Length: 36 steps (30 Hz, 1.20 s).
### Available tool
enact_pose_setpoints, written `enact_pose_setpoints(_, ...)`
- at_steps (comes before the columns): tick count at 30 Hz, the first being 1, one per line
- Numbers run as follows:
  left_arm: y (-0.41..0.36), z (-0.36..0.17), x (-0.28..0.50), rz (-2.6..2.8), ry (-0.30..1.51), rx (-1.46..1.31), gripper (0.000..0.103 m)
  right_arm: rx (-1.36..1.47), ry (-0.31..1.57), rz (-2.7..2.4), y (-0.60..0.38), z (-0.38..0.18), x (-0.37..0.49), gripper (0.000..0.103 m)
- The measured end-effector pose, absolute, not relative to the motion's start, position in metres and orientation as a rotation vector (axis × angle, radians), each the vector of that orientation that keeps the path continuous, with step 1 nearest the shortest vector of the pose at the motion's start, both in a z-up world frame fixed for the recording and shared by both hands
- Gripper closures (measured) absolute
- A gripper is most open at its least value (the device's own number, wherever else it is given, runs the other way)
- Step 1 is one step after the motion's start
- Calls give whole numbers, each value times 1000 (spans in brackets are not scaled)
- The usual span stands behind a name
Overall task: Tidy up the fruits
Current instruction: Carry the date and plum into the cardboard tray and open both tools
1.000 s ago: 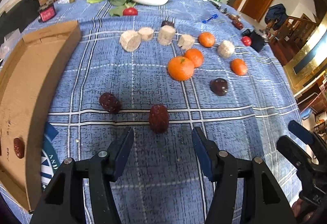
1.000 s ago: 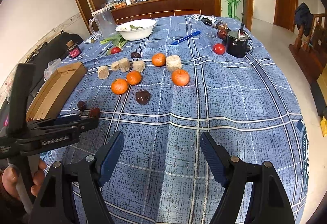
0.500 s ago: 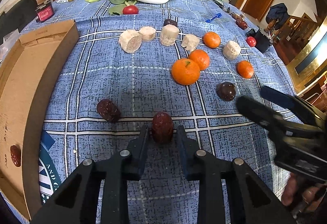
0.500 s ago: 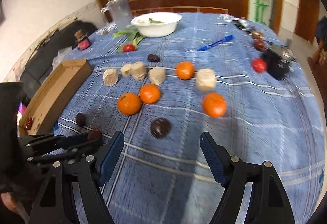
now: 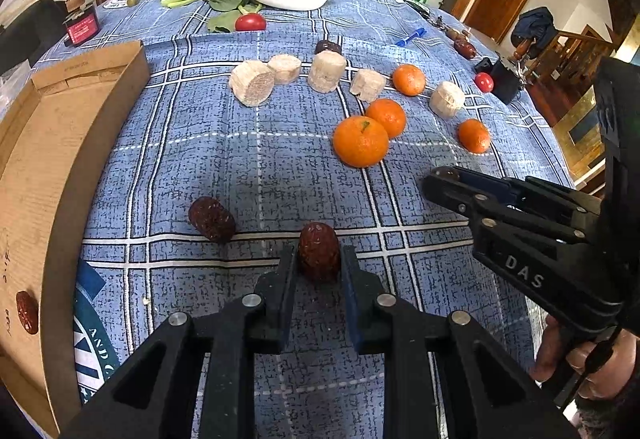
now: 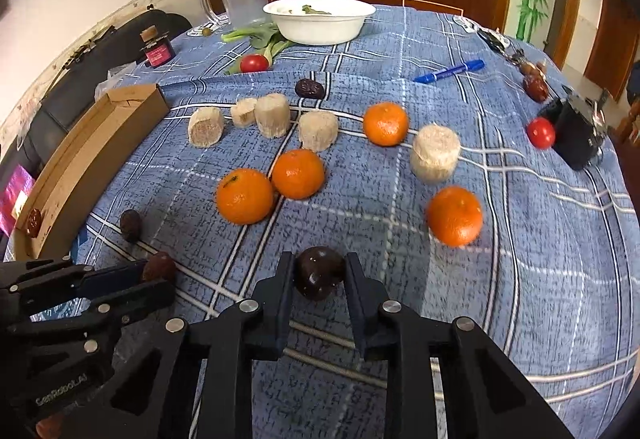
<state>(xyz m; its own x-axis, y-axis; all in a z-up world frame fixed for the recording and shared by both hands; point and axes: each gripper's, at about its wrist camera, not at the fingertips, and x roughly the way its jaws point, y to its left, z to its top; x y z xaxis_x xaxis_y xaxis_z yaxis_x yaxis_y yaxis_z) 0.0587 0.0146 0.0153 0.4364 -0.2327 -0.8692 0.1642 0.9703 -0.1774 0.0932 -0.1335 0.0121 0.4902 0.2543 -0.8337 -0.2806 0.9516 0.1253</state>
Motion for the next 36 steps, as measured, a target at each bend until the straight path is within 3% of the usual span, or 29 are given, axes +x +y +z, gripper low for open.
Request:
enact_pose_setpoints(20, 17, 59, 8, -385, 1002, -35, 82, 25, 908, 200, -155, 62, -10, 77)
enact_pose_setpoints(36, 95, 91, -6, -284, 902, -72, 82, 20, 878, 233, -98, 77, -24, 76)
